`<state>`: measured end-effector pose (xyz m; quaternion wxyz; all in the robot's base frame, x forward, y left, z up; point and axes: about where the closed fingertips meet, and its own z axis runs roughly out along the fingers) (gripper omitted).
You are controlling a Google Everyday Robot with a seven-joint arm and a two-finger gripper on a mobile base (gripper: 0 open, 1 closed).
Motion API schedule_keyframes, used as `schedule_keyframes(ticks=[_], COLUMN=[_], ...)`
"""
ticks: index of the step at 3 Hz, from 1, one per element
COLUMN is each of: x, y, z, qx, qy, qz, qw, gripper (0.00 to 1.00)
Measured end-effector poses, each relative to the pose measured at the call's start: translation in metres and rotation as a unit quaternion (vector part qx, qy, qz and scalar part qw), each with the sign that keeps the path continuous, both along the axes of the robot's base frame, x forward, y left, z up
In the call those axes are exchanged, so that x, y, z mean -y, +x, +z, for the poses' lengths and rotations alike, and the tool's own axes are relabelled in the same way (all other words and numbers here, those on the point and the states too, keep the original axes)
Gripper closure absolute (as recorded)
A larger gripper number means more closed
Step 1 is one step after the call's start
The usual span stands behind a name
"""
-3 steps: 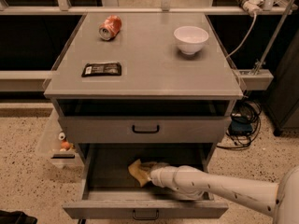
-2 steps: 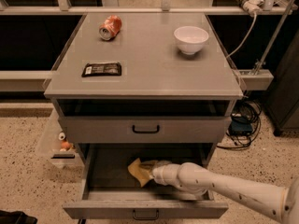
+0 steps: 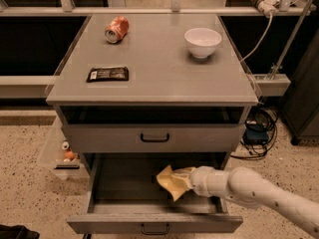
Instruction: Pick sponge from middle drawer and place on counter
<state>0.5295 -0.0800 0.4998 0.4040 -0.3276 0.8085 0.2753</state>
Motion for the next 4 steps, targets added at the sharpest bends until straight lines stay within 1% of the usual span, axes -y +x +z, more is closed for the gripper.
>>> schedule_keyframes(ticks=[1,2,3,4], x=[0.039,0.065,0.080,0.077], y=[-0.042,-0.068,-0.072,-0.071], z=[0.041,0.084,0.092,0.103], qx=[-0.046,-0.056,-0.051,-0.049], qy=[-0.014,-0.025,-0.031,-0.040], qz=[-0.020,-0.038,-0.053,-0.040], qw=[0.9986,0.9974,0.9968,0.9972], gripper=[1.00,1.00,1.00,1.00])
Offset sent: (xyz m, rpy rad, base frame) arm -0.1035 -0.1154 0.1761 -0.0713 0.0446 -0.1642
